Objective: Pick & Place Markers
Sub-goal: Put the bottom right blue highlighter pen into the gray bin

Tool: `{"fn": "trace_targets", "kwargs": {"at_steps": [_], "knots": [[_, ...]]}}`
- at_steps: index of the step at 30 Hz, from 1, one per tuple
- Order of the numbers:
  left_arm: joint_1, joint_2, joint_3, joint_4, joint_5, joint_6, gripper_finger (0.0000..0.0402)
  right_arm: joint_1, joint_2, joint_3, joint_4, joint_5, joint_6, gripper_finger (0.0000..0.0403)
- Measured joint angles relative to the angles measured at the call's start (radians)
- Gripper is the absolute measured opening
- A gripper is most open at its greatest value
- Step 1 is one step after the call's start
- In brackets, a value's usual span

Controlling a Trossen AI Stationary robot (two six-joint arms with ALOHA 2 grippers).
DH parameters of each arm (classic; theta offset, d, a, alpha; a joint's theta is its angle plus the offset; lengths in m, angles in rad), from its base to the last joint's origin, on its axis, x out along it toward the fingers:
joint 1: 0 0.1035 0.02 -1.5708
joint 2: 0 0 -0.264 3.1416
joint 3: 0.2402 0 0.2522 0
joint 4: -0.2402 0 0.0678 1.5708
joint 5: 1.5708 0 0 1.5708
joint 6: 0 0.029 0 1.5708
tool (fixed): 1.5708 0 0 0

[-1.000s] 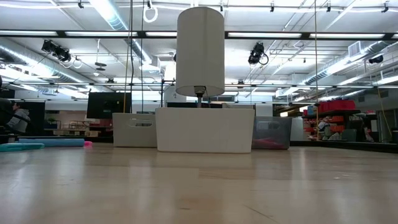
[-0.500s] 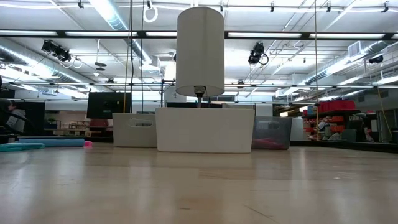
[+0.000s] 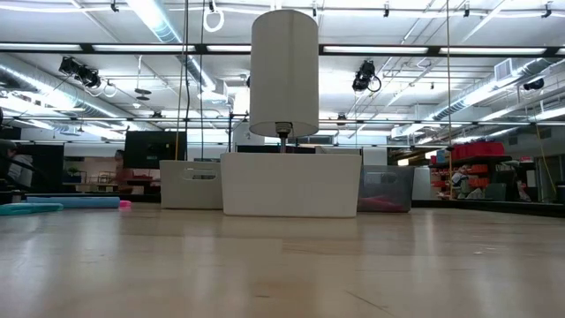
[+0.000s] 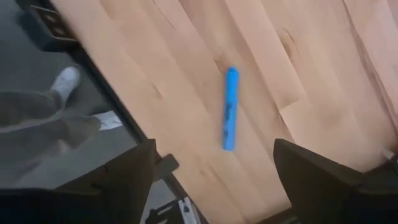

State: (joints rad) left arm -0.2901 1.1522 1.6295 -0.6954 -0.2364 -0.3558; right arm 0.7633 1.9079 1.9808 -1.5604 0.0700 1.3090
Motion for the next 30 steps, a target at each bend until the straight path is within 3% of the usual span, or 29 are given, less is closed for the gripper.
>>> {"fn": "trace_targets", "kwargs": {"at_steps": [5, 13, 30], "knots": [[0.000, 0.000, 0.000, -0.005, 0.031, 0.000, 0.0270, 0.045, -0.002, -0.118, 0.046, -0.008, 0.044, 0.0325], [0.000, 0.000, 0.000, -0.006, 0.017, 0.001, 0.0270, 0.095, -0.003, -0.339, 0.277, -0.097, 0.049, 0.0325], [0.000, 0.000, 0.000, -0.017, 0.017, -0.019, 0.0270, 0.090, -0.004, -0.691, 0.624, -0.171, 0.064, 0.0324]]}}
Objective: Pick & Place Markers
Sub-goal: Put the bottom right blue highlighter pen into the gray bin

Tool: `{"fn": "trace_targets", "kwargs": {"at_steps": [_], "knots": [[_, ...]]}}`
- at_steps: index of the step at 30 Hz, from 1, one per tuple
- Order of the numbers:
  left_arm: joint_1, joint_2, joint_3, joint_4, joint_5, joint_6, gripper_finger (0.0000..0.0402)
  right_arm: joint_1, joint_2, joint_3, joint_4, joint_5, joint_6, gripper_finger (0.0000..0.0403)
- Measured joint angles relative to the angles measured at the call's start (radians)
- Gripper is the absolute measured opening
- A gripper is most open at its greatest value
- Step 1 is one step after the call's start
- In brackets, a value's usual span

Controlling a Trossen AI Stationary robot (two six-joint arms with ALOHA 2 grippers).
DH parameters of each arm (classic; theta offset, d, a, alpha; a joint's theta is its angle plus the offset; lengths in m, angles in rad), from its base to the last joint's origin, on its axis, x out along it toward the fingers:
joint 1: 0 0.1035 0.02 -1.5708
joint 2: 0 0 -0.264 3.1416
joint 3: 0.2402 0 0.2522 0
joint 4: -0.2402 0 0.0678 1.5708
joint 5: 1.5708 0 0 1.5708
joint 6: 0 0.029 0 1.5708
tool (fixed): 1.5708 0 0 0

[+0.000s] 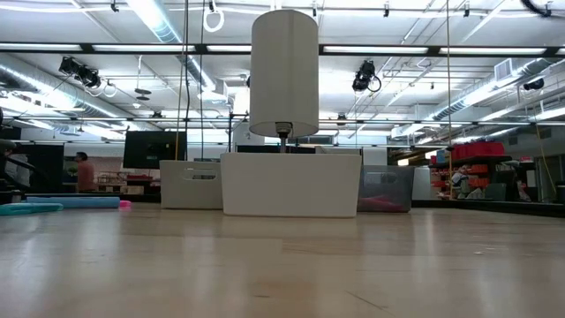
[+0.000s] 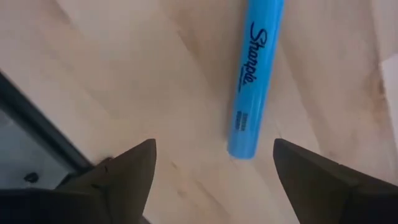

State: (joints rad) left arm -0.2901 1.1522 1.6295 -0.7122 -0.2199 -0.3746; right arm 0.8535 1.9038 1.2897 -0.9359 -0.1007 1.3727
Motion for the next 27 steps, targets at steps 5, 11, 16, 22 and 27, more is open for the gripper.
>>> {"fn": "trace_targets", "kwargs": {"at_steps": [5, 11, 16, 22, 27], "knots": [[0.000, 0.000, 0.000, -0.017, 0.000, -0.007, 0.0270, -0.014, 0.000, -0.054, 0.027, 0.000, -0.037, 0.0324], [0.000, 0.000, 0.000, -0.019, 0.000, -0.008, 0.0270, -0.044, -0.002, -0.107, 0.069, 0.002, -0.079, 0.0324], [0.000, 0.000, 0.000, -0.020, 0.000, -0.007, 0.0270, -0.065, -0.011, -0.157, 0.153, -0.024, -0.087, 0.0324], [0.000, 0.000, 0.000, -0.026, 0.020, -0.007, 0.0270, -0.076, -0.030, -0.168, 0.171, -0.033, -0.076, 0.0313], [0.000, 0.000, 0.000, -0.026, 0.023, -0.007, 0.0270, -0.076, -0.049, -0.170, 0.229, -0.034, -0.071, 0.0259]]}}
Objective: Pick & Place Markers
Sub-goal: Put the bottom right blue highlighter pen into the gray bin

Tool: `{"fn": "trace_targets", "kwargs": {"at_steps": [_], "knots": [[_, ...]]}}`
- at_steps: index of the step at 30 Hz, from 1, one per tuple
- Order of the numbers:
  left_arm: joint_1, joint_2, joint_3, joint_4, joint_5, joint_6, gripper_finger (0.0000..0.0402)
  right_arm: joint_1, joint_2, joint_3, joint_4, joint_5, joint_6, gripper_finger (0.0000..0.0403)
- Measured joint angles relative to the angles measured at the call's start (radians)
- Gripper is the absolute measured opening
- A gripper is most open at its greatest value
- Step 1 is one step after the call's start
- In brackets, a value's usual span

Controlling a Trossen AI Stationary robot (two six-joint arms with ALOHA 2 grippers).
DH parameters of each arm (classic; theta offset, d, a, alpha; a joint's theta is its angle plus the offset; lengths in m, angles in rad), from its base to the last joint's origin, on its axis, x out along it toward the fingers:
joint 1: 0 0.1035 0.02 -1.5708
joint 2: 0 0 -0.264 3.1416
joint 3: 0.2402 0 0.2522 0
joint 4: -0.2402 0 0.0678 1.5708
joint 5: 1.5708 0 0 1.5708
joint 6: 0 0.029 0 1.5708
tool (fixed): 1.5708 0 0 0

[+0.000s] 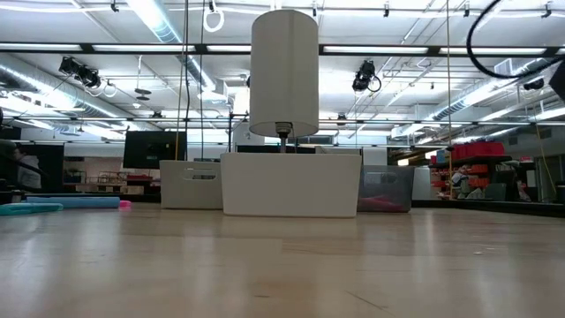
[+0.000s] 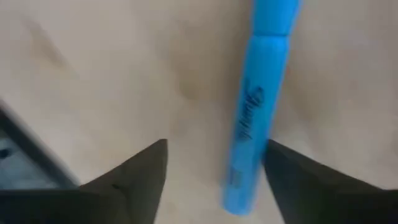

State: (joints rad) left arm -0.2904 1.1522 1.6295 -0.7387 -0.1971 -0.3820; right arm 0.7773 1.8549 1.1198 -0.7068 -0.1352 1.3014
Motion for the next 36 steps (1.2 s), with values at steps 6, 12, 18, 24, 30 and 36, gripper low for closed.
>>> {"fn": "trace_targets", "kwargs": {"at_steps": [6, 12, 18, 24, 30, 36], "knots": [[0.000, 0.000, 0.000, 0.000, 0.000, 0.000, 0.0270, 0.000, -0.002, 0.001, 0.067, -0.034, 0.000, 0.0154], [0.000, 0.000, 0.000, 0.000, 0.012, 0.000, 0.0270, 0.000, -0.005, 0.003, 0.086, -0.002, 0.032, 0.0048], [0.000, 0.000, 0.000, 0.000, 0.012, 0.000, 0.0270, 0.001, -0.010, 0.007, 0.089, 0.039, 0.045, 0.0009], [0.000, 0.000, 0.000, 0.000, 0.012, 0.000, 0.0270, 0.000, -0.008, 0.005, 0.094, 0.039, 0.017, 0.0044], [0.000, 0.000, 0.000, 0.001, 0.012, 0.000, 0.0270, 0.000, 0.001, -0.001, 0.080, 0.042, -0.020, 0.0114], [0.000, 0.000, 0.000, 0.001, 0.012, 0.000, 0.0270, 0.000, 0.013, -0.020, 0.113, 0.052, -0.020, 0.0147]]}}
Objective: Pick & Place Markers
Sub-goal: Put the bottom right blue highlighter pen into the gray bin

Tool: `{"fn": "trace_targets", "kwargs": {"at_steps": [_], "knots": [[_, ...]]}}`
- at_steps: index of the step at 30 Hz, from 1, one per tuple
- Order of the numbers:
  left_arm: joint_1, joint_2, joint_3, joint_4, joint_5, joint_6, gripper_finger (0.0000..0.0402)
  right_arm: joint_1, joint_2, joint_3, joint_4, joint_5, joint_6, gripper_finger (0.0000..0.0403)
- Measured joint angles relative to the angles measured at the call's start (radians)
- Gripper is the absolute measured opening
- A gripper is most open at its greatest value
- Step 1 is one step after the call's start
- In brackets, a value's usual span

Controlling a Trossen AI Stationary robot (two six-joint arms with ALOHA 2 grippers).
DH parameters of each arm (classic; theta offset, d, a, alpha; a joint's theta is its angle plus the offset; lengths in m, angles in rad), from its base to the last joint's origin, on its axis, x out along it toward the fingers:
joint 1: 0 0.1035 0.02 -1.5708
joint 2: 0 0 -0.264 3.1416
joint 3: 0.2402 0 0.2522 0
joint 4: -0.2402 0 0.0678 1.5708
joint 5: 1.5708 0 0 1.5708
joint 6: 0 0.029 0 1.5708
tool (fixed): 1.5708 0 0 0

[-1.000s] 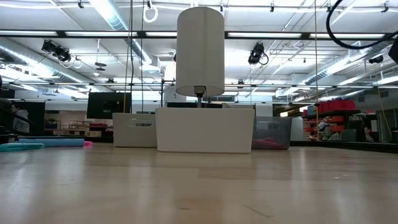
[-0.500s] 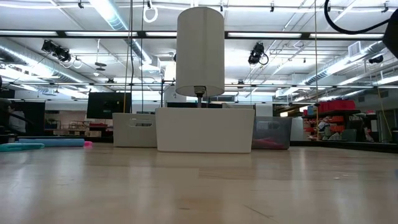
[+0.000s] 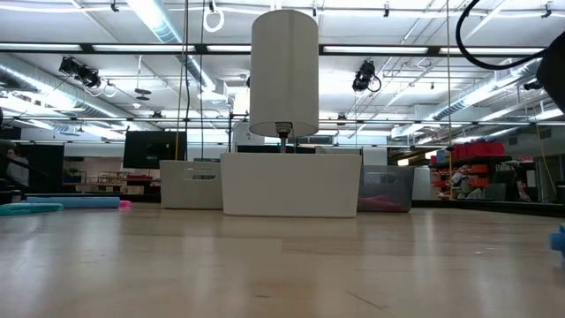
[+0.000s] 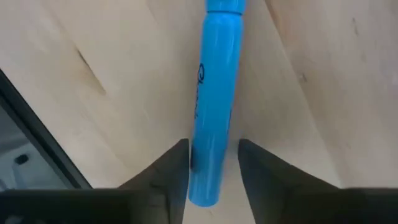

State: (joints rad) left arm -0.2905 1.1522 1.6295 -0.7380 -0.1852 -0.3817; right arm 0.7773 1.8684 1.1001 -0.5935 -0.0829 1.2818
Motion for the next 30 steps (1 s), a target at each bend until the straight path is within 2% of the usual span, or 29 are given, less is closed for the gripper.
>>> {"fn": "trace_targets", "kwargs": {"at_steps": [4, 11, 23, 30], "knots": [[0.000, 0.000, 0.000, 0.000, 0.000, 0.000, 0.0270, 0.000, -0.004, -0.051, 0.063, -0.002, 0.020, 0.0141], [0.000, 0.000, 0.000, -0.001, 0.000, 0.000, 0.0270, 0.000, -0.004, -0.071, 0.067, -0.001, 0.019, 0.0122], [0.000, 0.000, 0.000, -0.001, 0.000, 0.001, 0.0270, 0.002, -0.004, -0.071, 0.029, 0.053, 0.012, 0.0126], [0.001, 0.000, 0.000, -0.005, 0.000, 0.009, 0.0270, 0.002, -0.004, -0.071, 0.025, 0.057, 0.019, 0.0083]]}}
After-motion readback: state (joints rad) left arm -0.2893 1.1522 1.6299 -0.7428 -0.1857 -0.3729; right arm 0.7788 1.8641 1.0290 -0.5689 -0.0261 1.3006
